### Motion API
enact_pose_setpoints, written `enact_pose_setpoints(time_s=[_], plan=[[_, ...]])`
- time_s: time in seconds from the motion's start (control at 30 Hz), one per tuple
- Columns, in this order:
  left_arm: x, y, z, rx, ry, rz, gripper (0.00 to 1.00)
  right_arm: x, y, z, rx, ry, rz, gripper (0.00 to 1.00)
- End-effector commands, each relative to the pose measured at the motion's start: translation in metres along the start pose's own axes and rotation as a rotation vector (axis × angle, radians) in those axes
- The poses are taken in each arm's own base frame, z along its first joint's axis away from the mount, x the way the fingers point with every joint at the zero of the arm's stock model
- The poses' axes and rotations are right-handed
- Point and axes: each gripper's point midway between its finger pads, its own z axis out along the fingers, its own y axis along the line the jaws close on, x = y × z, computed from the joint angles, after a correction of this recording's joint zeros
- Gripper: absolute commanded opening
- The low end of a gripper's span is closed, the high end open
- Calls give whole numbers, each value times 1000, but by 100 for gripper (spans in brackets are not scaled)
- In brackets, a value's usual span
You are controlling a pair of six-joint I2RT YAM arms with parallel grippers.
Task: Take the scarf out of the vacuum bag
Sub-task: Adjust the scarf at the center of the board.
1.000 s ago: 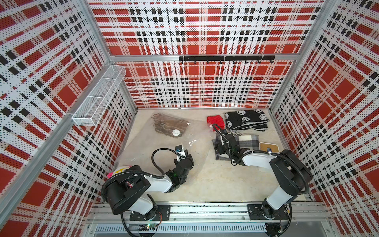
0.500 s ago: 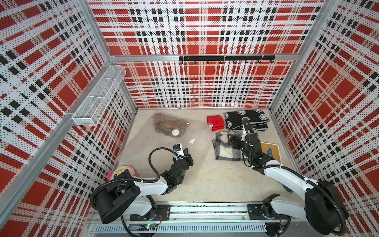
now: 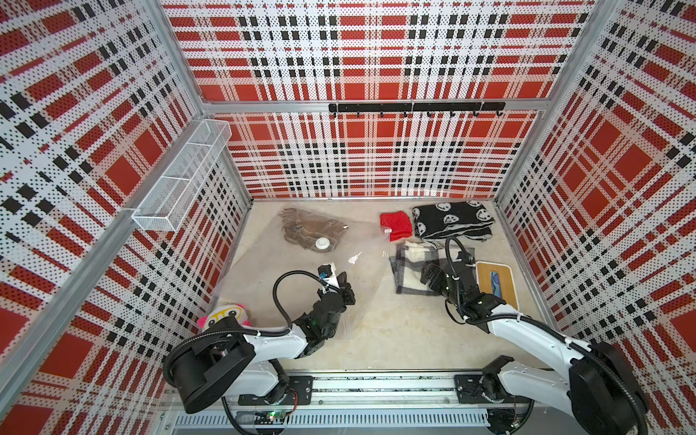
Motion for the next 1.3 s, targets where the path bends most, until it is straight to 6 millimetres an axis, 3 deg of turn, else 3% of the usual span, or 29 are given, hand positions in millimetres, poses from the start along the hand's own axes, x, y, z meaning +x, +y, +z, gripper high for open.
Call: enact_pose_setpoints(time_s=[0.0, 0.1, 0.23, 0.4, 0.57, 0.9, 1.13, 1.27], plan=[[-6, -1, -1, 11, -21, -5, 0, 14, -19, 0, 59, 32, 128, 100], [-4, -2, 0, 11, -14, 0, 0, 11, -26, -5, 79, 7, 133, 100], [-2, 0, -1, 4, -12, 0, 0, 22, -30, -7, 58, 43, 136, 100], [-6, 0, -5, 14, -21, -11, 0, 31, -41, 12, 93, 65, 146, 100], [-7, 0, -7, 16, -23, -11, 0, 34, -30, 36, 87, 93, 107, 94], [-2, -2, -7, 25, -7, -3, 0, 10, -31, 83, 182, 79, 65, 90], [-5, -9, -11, 65, -5, -15, 0, 5, -24, 93, 164, 65, 54, 95], [-9, -10, -12, 75, -13, -24, 0, 13, -20, 97, 150, 112, 45, 96]])
